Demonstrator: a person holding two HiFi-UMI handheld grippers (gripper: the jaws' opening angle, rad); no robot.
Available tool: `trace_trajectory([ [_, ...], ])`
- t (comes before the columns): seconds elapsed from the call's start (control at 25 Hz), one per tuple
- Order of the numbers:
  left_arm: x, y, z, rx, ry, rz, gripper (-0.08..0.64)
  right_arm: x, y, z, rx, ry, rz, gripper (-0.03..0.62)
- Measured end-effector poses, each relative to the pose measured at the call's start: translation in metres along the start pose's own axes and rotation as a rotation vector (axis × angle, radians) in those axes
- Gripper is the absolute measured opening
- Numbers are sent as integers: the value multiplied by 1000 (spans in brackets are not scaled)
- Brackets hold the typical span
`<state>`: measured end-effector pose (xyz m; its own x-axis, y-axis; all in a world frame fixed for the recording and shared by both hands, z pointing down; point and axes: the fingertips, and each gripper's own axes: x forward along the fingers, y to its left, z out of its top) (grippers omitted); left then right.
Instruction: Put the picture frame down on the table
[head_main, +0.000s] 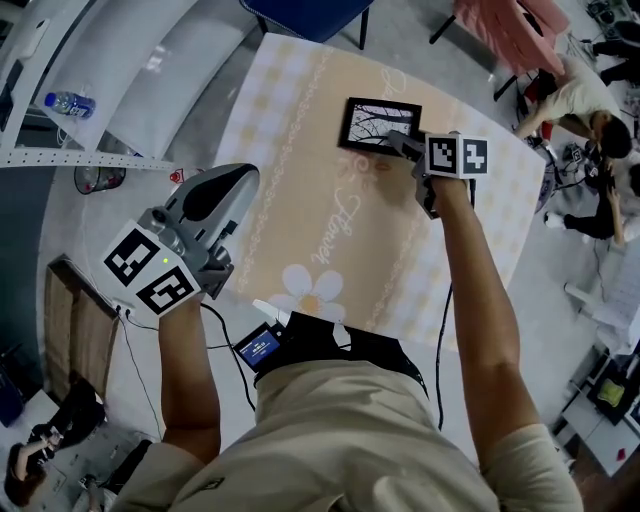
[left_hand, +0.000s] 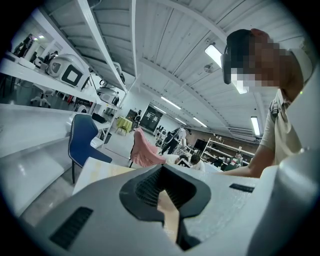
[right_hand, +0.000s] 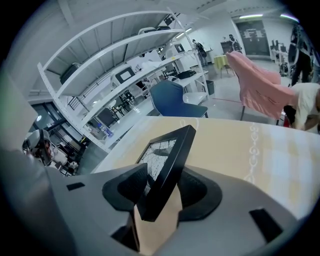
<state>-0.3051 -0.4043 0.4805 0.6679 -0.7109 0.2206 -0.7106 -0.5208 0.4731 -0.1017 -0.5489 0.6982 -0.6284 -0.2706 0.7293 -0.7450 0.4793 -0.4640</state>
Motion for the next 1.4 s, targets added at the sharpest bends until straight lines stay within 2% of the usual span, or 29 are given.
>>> trace_trajectory([
  [0.32,-5,-12,6,15,-11,11,5,-2,-5,-9,-27,43,-49,189],
  [0.68,-11,-32,14,27,-23,32,5,-6,-8,-18,-10,75,-43,203],
  [1.08,-21,-67,28,71,-32,49,5,-15,-21,-34,-113,150,-148,242],
  [1.28,-26,-86,34,101,-33,57,5,-22,-29,-41,-197,199,-212,242],
  [1.4,-30,-98,39,118,-34,64,5,-32,-24,-40,-210,181,-203,242],
])
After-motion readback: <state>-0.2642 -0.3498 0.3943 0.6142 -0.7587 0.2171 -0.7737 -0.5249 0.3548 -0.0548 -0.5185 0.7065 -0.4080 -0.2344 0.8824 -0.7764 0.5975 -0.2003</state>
